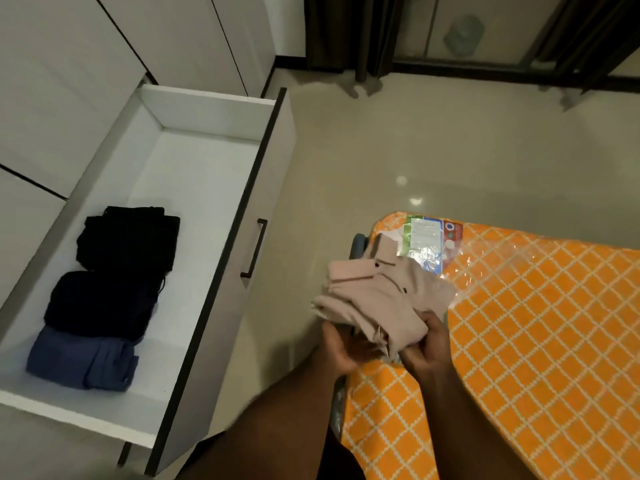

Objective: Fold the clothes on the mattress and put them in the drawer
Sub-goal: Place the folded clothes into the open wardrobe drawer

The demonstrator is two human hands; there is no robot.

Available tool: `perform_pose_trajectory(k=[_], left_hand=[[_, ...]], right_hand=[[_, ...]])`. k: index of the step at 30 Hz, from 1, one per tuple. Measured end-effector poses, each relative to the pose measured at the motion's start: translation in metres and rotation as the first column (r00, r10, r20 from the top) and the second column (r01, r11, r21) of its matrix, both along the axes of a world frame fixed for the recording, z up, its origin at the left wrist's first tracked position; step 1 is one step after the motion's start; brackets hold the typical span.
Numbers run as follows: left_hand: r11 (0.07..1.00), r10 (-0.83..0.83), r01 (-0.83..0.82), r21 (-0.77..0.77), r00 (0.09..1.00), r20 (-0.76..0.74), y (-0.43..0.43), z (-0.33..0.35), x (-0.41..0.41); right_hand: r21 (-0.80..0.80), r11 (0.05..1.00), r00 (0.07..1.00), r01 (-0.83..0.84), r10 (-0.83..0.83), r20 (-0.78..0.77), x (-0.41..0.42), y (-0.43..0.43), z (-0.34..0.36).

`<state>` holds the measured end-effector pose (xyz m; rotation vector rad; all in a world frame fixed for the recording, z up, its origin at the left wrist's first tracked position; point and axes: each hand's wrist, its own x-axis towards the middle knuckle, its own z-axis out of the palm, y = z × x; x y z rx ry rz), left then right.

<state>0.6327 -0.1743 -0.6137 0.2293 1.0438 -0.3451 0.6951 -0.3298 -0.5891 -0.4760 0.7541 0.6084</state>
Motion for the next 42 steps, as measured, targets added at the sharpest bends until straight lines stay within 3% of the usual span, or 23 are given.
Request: perform_pose_trajectory(k=[2,6,9,14,17,24,29,35,38,42], left_hand=[[0.999,0.037,-0.040,0.032,0.996,0.087,0.029,0.007,0.003],[1.000,-0.023,0.015,0.024,0.918,0.396,0.102,0.036,-0.002],[0.997,-0.066,0.072,-0.005,0.946,0.318,0.143,0.070,-0.009],[0.896,-0.228,0.164,0.413,0.968,0.110,0.216,0.110,-0.014],[0.828,-0.326,0.275,0.489,0.945,0.022,0.268,0.123,-0.018],[0.740,-0.364,0.226,0.634,0.926,0.096,0.374,0.155,-0.038],[0.591,-0.387,0.251,0.766,0.922,-0.004,0.451,0.172,-0.046],[0.330,-0.359,0.335,0.883,0.909,-0.211,0.530,0.191,-0.022],[0.145,-0.320,0.403,0.904,0.883,-0.343,0.559,0.191,0.006],[0.019,-0.221,0.504,0.864,0.845,-0.488,0.596,0.161,0.059]], right_hand=[[0.029,0.991,0.991,-0.130,0.129,0.032,-0.006,-0.005,0.008],[-0.035,0.931,0.931,-0.364,0.363,-0.027,-0.005,0.003,0.026],[-0.093,0.852,0.855,-0.515,0.518,0.016,0.003,0.027,0.047],[-0.232,0.675,0.685,-0.700,0.727,0.049,0.026,0.091,0.072],[-0.294,0.614,0.610,-0.733,0.784,0.116,0.035,0.140,0.102],[-0.539,0.369,0.367,-0.757,0.923,0.115,0.048,0.250,0.136],[-0.595,0.361,0.281,-0.718,0.933,0.227,0.042,0.326,0.152],[-0.630,0.412,0.309,-0.659,0.911,0.273,0.052,0.401,0.154],[-0.657,0.409,0.295,-0.633,0.912,0.284,0.073,0.436,0.146],[-0.666,0.386,0.292,-0.639,0.922,0.255,0.122,0.485,0.116]])
